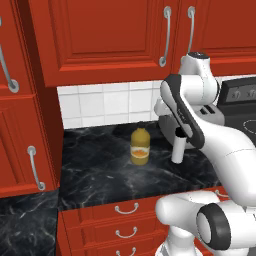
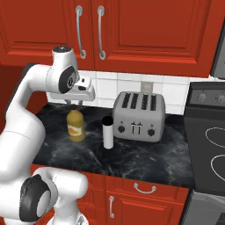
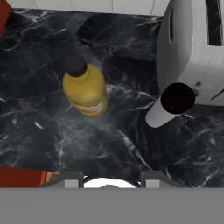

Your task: Move the drinks to the dining counter.

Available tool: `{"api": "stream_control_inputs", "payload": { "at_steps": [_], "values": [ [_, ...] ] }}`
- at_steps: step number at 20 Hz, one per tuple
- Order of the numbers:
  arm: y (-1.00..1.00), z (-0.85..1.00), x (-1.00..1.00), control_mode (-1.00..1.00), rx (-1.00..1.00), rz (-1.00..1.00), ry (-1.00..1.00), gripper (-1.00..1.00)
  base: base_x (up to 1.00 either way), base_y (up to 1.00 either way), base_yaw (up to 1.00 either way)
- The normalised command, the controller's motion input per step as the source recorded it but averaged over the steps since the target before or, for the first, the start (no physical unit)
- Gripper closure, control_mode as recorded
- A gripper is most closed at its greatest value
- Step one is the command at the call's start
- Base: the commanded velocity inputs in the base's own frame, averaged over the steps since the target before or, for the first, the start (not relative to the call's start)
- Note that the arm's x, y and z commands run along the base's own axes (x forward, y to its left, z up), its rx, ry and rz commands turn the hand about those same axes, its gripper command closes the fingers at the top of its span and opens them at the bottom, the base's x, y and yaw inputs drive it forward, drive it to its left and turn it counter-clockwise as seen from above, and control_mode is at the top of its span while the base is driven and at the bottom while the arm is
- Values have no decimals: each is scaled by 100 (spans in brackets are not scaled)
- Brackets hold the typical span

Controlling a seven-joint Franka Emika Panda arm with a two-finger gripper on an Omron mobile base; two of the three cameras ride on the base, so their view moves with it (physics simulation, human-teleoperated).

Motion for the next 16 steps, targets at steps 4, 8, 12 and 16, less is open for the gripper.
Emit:
{"api": "stream_control_inputs", "payload": {
  "at_steps": [4,8,12,16],
  "values": [
    [-4,-6,-4,-100,-3,-2,0,-100,0,0,0],
    [-48,-28,-14,-100,-5,-13,0,-100,0,0,0],
    [-79,-30,-5,-100,-6,-19,5,-100,0,0,0],
    [-38,-20,3,-100,-7,-19,7,-100,0,0,0]
  ]
}}
